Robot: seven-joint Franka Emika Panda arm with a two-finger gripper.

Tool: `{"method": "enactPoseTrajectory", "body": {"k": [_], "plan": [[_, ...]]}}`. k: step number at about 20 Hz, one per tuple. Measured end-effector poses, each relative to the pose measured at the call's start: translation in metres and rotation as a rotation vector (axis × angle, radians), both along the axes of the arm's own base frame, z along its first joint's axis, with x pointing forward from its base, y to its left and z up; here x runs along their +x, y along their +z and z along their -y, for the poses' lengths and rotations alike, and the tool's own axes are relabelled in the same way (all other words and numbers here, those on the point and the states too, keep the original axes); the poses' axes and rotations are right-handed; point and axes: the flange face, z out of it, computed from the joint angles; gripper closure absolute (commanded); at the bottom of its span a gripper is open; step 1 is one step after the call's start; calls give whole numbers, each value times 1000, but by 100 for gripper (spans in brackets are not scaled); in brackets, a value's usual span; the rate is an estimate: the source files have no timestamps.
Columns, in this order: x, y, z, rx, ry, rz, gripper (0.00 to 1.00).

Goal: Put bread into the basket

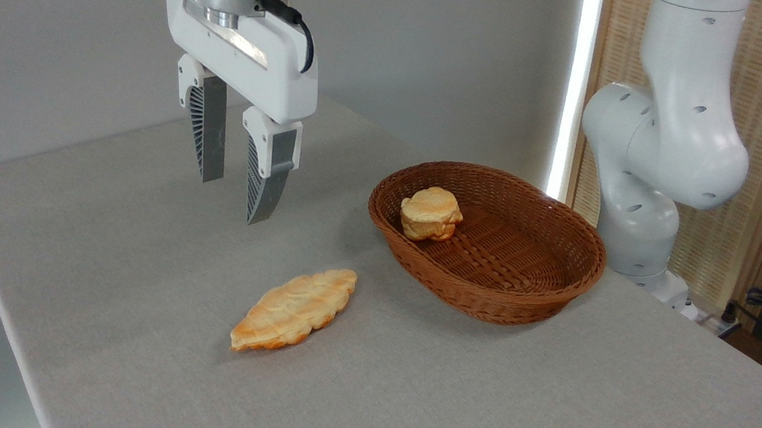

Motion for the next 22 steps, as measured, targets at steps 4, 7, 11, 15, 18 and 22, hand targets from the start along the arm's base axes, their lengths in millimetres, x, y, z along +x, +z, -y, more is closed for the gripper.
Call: {"method": "enactPoseTrajectory", "body": {"k": [4, 7, 11, 15, 18, 22], "plan": [[0, 0, 0, 0, 0, -2, 0], [-1, -2, 0, 2, -1, -15, 0], [-2, -2, 0, 2, -1, -18, 0], [-2, -2, 0, 2, -1, -18, 0], [-2, -2, 0, 2, -1, -18, 0], [-2, -2, 0, 2, -1, -18, 0]]}}
